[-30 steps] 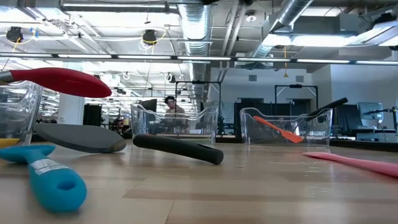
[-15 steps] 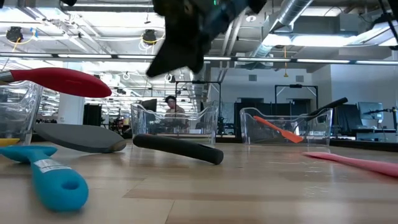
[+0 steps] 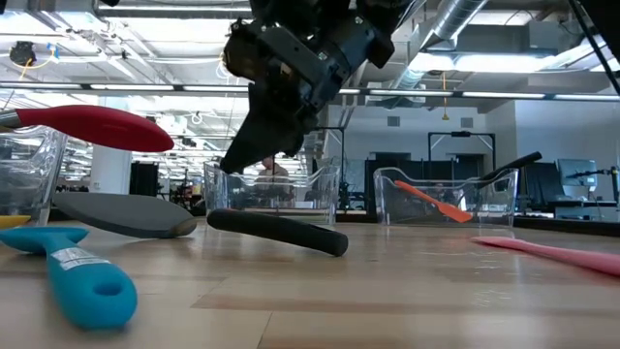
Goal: Pick & Place Kitchen Items
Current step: Put the black spatula into the top right transparent bin
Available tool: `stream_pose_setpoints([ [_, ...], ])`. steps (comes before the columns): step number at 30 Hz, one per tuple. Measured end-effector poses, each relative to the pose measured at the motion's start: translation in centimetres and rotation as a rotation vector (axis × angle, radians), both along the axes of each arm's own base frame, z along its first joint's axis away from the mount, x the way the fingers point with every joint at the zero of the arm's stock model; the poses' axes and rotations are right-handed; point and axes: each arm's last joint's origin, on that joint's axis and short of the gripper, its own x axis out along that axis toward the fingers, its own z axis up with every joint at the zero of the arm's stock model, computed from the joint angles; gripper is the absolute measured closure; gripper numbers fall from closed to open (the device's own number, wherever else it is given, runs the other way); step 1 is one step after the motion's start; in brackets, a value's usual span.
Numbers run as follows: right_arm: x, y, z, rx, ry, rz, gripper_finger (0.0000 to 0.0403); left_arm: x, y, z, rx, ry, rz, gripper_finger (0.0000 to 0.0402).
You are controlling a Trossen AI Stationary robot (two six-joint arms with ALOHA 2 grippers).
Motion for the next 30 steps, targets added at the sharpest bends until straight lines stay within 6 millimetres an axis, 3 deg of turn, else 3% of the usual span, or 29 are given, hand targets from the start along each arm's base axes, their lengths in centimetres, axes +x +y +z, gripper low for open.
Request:
stream_pose_setpoints([
  [4, 0.1, 0.0, 0.2, 0.012, -0.013, -0.011, 0.0368, 0.0, 0.0, 0.0, -0.001, 0.0, 0.0, 0.0399],
  [9, -0.1, 0.0, -2.2, 0.037, 0.095, -0.053, 0.0284, 0.0, 0.0, 0.0, -0.006, 0.0, 0.004, 0.0399],
  [17, 0.3, 0.7, -3.3, 0.06, 0.099, -0.06, 0.0164, 0.0, 0.0, 0.1, -0.01, -0.003, 0.004, 0.0399],
  [21, 0.1, 1.0, -3.6, 0.072, 0.13, -0.067, 0.0142, 0.0, 0.0, 0.1, -0.01, -0.003, 0.004, 0.0399],
  [30, -0.3, 1.7, -3.8, 0.094, 0.179, -0.096, 0.0138, 0.0, 0.0, 0.1, -0.019, -0.004, 0.009, 0.0399],
])
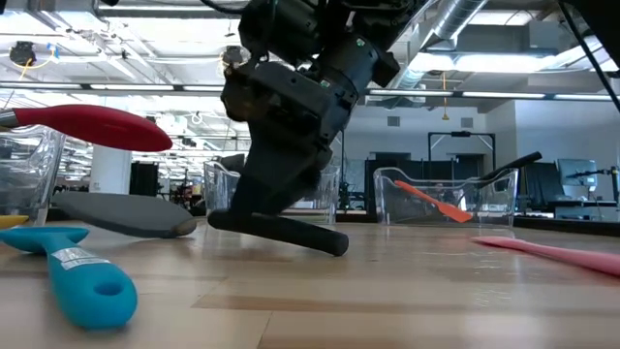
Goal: Pick & Place Kitchen Items
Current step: Put the black spatula into the top right transparent bin
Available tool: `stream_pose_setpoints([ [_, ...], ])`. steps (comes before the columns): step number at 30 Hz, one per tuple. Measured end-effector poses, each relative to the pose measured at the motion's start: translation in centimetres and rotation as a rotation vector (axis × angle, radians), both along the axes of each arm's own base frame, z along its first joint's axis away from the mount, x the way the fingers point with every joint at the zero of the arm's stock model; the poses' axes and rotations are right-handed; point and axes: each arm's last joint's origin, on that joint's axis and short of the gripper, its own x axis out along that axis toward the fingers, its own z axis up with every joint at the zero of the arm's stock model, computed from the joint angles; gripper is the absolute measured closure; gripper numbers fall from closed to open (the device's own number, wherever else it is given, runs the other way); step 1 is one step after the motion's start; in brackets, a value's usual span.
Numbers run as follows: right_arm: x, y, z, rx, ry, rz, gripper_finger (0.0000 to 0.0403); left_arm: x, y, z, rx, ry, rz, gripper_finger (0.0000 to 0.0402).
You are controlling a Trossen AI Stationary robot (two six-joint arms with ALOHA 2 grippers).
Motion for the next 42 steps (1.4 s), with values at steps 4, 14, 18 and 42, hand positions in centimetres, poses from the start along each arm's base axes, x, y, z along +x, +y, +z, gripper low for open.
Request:
stream_pose_setpoints([
  [4, -0.2, -0.2, -0.9, 0.023, 0.06, -0.059, 0.0138, 0.0, 0.0, 0.0, -0.031, 0.004, 0.021, 0.0399],
  [14, -0.1, -0.8, -1.8, -0.043, 0.088, -0.127, 0.0138, 0.0, 0.0, 0.0, -0.033, 0.005, 0.023, 0.0398],
  [18, 0.2, -1.4, -1.2, -0.085, 0.076, -0.166, 0.0139, 0.0, 0.0, 0.0, -0.033, 0.005, 0.023, 0.0398],
  [42, 0.3, -3.1, -0.9, -0.274, 0.097, -0.168, 0.0304, 0.0, 0.0, 0.0, -0.036, 0.005, 0.025, 0.0398],
])
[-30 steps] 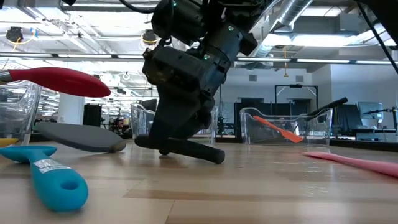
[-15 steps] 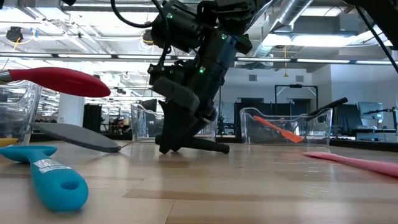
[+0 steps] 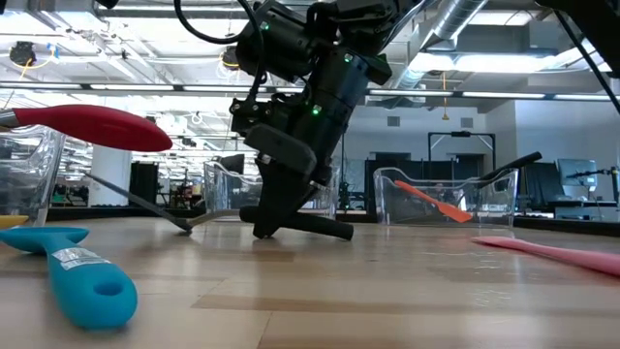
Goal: Pick & Place Kitchen Items
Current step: Put the black spatula into the top right transparent bin
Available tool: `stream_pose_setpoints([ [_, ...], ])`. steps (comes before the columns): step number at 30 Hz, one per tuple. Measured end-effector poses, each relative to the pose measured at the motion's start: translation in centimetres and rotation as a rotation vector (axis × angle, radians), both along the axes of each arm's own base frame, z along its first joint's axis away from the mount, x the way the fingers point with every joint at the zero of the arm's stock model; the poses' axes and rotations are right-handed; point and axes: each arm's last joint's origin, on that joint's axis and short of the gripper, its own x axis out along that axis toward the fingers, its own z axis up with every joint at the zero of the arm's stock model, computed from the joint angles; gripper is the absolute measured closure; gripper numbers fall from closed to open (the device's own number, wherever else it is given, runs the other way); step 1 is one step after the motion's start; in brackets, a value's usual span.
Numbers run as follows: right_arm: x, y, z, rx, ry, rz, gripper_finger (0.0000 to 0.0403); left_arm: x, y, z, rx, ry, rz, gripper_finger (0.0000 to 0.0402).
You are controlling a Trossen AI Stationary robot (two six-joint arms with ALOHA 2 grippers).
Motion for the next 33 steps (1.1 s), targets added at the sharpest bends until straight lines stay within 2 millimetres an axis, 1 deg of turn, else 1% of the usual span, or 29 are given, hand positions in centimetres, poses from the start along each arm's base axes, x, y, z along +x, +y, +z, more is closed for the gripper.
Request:
stream_pose_setpoints([
  [7, -0.3, 0.1, -0.1, 0.002, 0.043, 0.012, 0.0305, 0.0, 0.0, 0.0, 0.0, 0.0, 0.0, 0.0399],
  [12, -0.8, 0.2, 0.9, -0.014, 0.104, 0.034, 0.0305, 0.0, 0.0, 0.0, 0.0, 0.0, 0.0, 0.0399],
  [15, -1.5, 0.1, 2.3, -0.043, 0.146, 0.035, 0.0306, 0.0, 0.0, 0.0, 0.0, 0.0, 0.0, 0.0399],
  [17, -1.7, -0.2, 3.6, -0.065, 0.131, 0.02, 0.0307, 0.0, 0.0, 0.0, 0.001, 0.001, 0.0, 0.0399],
  [18, -2.2, -0.4, 4.4, -0.087, 0.146, 0.008, 0.0308, 0.0, 0.0, 0.0, 0.0, 0.0, 0.0, 0.0399],
  [25, -4.4, -1.5, 10.2, -0.197, 0.081, -0.084, 0.0326, 0.0, 0.0, 0.0, -0.031, 0.007, 0.022, 0.0399],
  [29, -6.5, -2.1, 13.9, -0.268, 0.038, -0.155, 0.0334, 0.0, 0.0, 0.0, -0.036, 0.007, 0.024, 0.0399],
  [33, -9.1, -2.7, 17.7, -0.339, -0.011, -0.239, 0.0337, 0.0, 0.0, 0.0, -0.036, 0.006, 0.024, 0.0399],
])
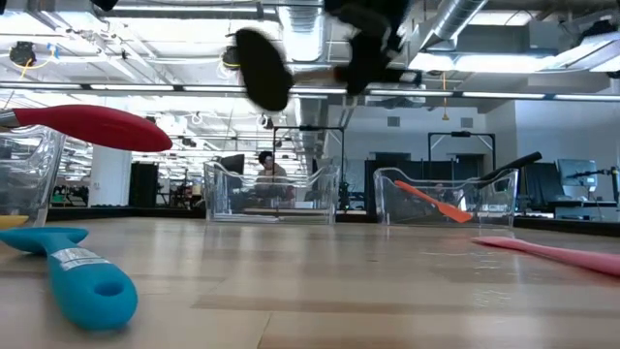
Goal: Pick & Place Kitchen Items
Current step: Put the black spatula into the top right transparent bin
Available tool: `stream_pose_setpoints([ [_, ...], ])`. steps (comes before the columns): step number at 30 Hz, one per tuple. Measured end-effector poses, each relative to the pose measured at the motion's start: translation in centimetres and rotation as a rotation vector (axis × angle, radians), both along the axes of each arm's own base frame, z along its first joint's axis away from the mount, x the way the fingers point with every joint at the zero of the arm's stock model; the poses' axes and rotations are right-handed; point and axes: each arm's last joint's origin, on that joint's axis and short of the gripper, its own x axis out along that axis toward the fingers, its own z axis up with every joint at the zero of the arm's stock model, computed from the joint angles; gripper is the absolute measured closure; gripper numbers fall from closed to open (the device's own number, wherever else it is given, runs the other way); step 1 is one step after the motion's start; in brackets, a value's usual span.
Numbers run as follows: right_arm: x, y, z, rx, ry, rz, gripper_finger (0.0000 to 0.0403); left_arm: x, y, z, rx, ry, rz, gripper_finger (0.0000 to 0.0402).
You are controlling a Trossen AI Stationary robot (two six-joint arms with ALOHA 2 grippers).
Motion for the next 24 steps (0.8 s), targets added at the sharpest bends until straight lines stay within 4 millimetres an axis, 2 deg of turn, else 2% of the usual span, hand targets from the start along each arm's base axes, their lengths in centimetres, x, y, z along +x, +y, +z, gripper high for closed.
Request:
stream_pose_setpoints([
  [6, -4.4, -0.6, 4.9, -0.074, -0.099, -0.102, 0.034, 0.0, 0.0, 0.0, 0.0, 0.0, 0.0, 0.0399],
  [11, -7.7, -0.9, 7.4, -0.128, -0.149, -0.178, 0.0341, 0.0, 0.0, 0.0, 0.001, 0.0, 0.0, 0.0399],
  [18, -10.3, -2.5, 8.0, -0.181, -0.089, -0.311, 0.0341, 0.0, 0.0, 0.0, 0.002, 0.0, -0.001, 0.0399],
  [24, -10.9, -5.0, 6.7, -0.206, 0.051, -0.39, 0.0341, 0.0, 0.0, 0.0, 0.002, 0.0, -0.002, 0.0399],
])
